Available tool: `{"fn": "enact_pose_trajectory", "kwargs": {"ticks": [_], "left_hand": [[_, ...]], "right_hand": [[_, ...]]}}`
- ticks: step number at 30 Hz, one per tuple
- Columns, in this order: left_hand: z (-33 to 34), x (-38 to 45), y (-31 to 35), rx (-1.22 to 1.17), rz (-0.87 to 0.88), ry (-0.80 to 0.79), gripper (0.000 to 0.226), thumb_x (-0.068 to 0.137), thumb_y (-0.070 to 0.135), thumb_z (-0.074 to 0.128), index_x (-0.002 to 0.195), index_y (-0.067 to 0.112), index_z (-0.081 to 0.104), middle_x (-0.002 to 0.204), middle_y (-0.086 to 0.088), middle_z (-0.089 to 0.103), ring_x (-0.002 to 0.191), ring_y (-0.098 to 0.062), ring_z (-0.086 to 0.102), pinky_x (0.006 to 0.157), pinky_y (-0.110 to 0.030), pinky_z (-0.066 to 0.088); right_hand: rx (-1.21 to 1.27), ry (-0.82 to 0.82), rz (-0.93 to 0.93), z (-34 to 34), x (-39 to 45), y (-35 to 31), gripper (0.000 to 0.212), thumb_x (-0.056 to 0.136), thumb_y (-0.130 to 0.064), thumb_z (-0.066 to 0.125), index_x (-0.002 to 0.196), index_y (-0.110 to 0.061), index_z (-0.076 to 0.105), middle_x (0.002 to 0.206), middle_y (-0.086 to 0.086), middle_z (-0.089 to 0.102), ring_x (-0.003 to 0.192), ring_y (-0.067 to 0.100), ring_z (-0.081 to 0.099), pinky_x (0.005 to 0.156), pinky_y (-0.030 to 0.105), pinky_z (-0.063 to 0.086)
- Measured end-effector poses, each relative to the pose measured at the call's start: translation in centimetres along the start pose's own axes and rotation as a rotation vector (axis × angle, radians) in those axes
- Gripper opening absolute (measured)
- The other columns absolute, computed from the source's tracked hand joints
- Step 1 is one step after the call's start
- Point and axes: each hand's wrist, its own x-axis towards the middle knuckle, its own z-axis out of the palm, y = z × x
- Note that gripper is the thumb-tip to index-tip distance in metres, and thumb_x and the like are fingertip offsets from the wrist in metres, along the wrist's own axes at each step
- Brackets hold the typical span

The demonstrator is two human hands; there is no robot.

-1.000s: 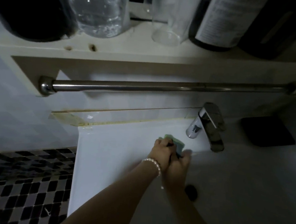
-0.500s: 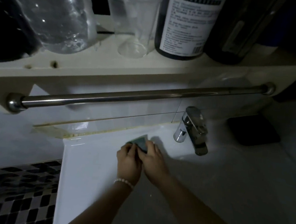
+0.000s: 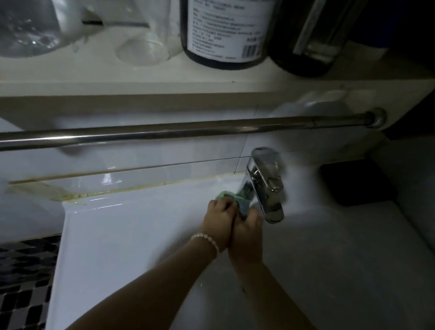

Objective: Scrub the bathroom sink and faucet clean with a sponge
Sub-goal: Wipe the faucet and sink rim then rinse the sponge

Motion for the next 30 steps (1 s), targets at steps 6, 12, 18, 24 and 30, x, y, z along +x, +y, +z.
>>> {"fn": "enact_pose_trajectory", "kwargs": {"ticks": [6, 12, 18, 24, 30], "left_hand": [[2.9, -3.3, 2.7, -0.035, 0.047, -0.136, 0.019, 0.091, 0.001, 0.048, 0.107, -0.006, 0.058, 0.108, -0.013, 0.050, 0.095, -0.017, 0.052, 0.089, -0.018, 0.044], [1.2, -6.4, 3.6, -0.090, 0.154, -0.346, 0.036, 0.093, 0.017, 0.053, 0.127, 0.005, 0.054, 0.135, -0.011, 0.049, 0.120, -0.024, 0.049, 0.099, -0.015, 0.031], [-1.4, -6.6, 1.2, -0.083, 0.076, -0.044, 0.024, 0.085, 0.004, 0.056, 0.107, 0.002, 0.066, 0.107, -0.017, 0.063, 0.099, -0.032, 0.060, 0.089, -0.028, 0.046], [-2.8, -7.9, -0.5, -0.112, -0.104, 0.069, 0.020, 0.081, -0.003, 0.058, 0.097, 0.003, 0.069, 0.095, -0.014, 0.063, 0.081, -0.028, 0.063, 0.077, -0.028, 0.050], [-4.2, -9.6, -0.9, -0.085, -0.257, 0.125, 0.015, 0.083, 0.002, 0.060, 0.092, 0.006, 0.071, 0.092, -0.012, 0.068, 0.081, -0.026, 0.062, 0.074, -0.021, 0.041]], "right_hand": [[0.026, 0.039, 0.147, -3.3, -2.3, 4.3, 0.023, 0.090, -0.011, 0.054, 0.072, -0.018, 0.043, 0.074, 0.010, 0.053, 0.067, 0.026, 0.055, 0.056, 0.036, 0.044], [-0.117, -0.054, 0.000, -9.8, -1.6, 6.8, 0.033, 0.089, -0.002, 0.046, 0.118, 0.002, 0.061, 0.092, 0.013, 0.042, 0.091, 0.022, 0.041, 0.082, 0.025, 0.036], [0.066, 0.122, 0.190, -9.5, 1.5, 4.4, 0.046, 0.090, -0.008, 0.040, 0.134, 0.001, 0.047, 0.098, 0.025, 0.043, 0.113, 0.042, 0.042, 0.100, 0.032, 0.033], [0.264, -0.114, 0.412, -3.6, -0.8, 2.9, 0.024, 0.093, -0.003, 0.044, 0.095, 0.005, 0.066, 0.086, 0.028, 0.062, 0.077, 0.032, 0.057, 0.065, 0.030, 0.036], [0.719, -0.274, 0.794, -6.1, -4.0, 3.4, 0.027, 0.085, 0.002, 0.033, 0.064, -0.007, 0.048, 0.055, 0.009, 0.034, 0.041, 0.017, 0.034, 0.045, 0.020, 0.024]]}}
